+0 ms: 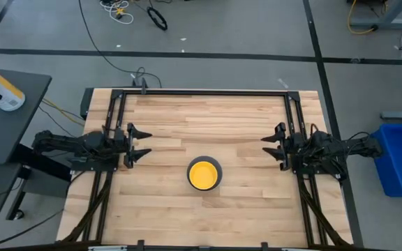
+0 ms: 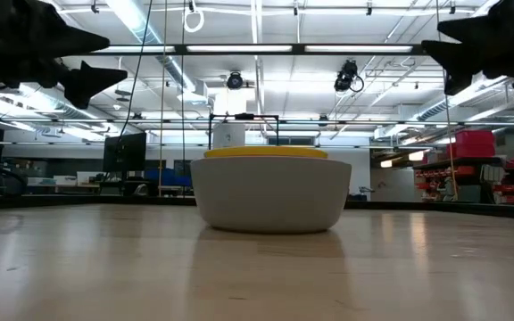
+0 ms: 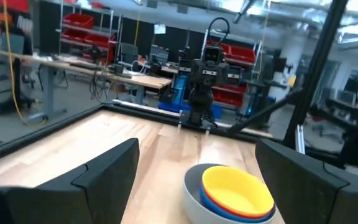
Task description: Nest bowls inside each other
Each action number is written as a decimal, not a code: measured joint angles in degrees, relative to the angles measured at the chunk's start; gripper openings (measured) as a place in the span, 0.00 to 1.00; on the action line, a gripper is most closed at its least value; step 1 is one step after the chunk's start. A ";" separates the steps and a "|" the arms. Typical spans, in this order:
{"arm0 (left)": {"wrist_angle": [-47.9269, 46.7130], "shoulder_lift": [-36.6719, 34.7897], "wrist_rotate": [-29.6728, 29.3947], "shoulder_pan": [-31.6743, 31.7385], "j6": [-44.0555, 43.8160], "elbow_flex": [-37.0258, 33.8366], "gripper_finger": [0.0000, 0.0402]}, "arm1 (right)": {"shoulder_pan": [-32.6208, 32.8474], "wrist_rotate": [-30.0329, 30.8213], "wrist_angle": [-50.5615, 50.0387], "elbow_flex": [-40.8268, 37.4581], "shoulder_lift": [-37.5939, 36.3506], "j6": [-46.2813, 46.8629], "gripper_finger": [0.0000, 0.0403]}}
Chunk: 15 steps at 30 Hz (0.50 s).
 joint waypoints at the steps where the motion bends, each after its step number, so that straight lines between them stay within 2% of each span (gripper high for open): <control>1: 0.02 0.00 -0.47 0.00 -0.44 0.00 0.83 | -0.04 0.03 0.64 0.00 0.00 0.31 0.45; 15: -0.11 0.00 -2.07 0.00 14.23 0.00 0.83 | -0.09 0.01 1.07 0.00 0.00 0.13 0.51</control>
